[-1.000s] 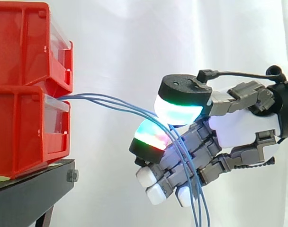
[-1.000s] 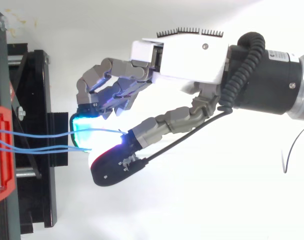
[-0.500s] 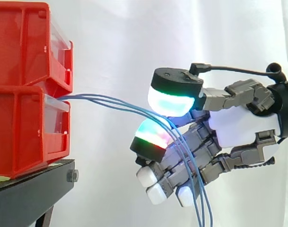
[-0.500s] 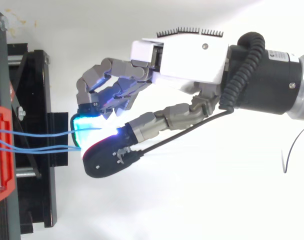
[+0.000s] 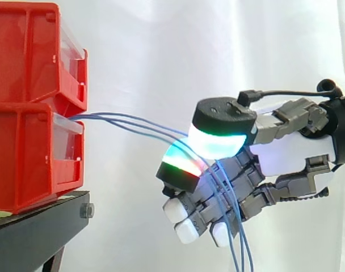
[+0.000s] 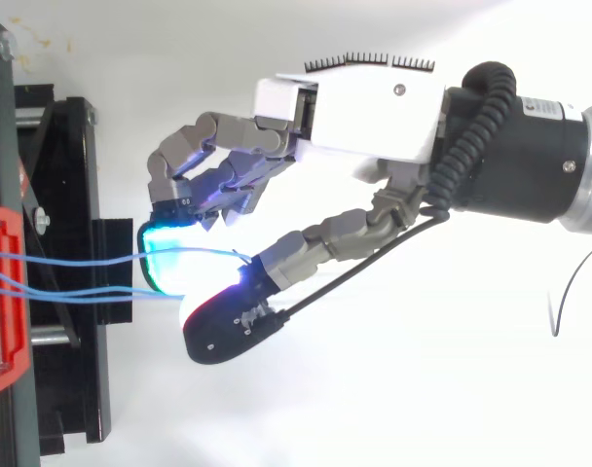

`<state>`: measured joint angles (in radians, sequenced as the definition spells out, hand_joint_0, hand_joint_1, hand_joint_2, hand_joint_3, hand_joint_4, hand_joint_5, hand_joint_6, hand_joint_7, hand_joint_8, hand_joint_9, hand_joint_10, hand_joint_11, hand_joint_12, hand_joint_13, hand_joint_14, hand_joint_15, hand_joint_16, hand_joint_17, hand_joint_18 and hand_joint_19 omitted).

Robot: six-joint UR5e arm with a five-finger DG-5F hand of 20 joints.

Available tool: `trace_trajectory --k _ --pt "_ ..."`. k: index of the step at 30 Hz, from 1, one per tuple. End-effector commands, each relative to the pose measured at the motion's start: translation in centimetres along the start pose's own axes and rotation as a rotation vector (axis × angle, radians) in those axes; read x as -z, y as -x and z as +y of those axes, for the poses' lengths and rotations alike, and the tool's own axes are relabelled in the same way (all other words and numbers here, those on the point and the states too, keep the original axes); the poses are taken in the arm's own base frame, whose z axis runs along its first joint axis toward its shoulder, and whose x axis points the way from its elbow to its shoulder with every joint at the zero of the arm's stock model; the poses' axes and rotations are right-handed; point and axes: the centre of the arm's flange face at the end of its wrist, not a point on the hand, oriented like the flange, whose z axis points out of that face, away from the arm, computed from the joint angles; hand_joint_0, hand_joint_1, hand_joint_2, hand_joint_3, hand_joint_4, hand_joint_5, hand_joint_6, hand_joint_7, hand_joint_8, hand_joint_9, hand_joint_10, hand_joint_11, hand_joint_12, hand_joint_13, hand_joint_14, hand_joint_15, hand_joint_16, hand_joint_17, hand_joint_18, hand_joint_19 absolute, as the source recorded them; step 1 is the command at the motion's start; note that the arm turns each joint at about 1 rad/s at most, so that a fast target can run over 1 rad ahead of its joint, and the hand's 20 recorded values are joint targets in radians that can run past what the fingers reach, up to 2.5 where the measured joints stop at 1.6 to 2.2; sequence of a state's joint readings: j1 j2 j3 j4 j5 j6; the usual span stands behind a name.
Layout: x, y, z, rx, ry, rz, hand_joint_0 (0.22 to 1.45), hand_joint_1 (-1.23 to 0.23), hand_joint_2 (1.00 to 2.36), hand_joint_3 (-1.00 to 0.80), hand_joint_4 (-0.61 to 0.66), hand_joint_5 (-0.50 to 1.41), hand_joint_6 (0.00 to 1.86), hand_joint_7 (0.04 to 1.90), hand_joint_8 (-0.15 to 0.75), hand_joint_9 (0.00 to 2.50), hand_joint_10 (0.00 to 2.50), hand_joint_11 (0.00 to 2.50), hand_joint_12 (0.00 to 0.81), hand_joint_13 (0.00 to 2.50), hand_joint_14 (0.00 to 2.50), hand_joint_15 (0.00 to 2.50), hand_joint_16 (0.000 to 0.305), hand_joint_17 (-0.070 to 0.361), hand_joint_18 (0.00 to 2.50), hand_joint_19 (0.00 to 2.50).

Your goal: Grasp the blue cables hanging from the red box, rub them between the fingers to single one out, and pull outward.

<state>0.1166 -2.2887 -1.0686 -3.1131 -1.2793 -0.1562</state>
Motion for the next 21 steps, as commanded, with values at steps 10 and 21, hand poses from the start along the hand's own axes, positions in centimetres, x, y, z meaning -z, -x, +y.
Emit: trace_trajectory --k 10,21 --pt "0.04 0.15 0.10 -0.002 0.000 -0.001 0.56 -0.94 1.00 -0.50 0.22 -0.20 0.86 1.03 0.263 0.71 0.01 0.50 0.315 0.67 0.01 0.35 0.038 0.086 0.60 0.64" --pt "-0.01 0.13 0.07 0.000 0.000 -0.001 0.47 -0.50 1.00 -0.50 0.22 -0.13 0.74 1.07 0.292 0.81 0.01 0.44 0.330 0.68 0.01 0.38 0.043 0.097 0.61 0.71"
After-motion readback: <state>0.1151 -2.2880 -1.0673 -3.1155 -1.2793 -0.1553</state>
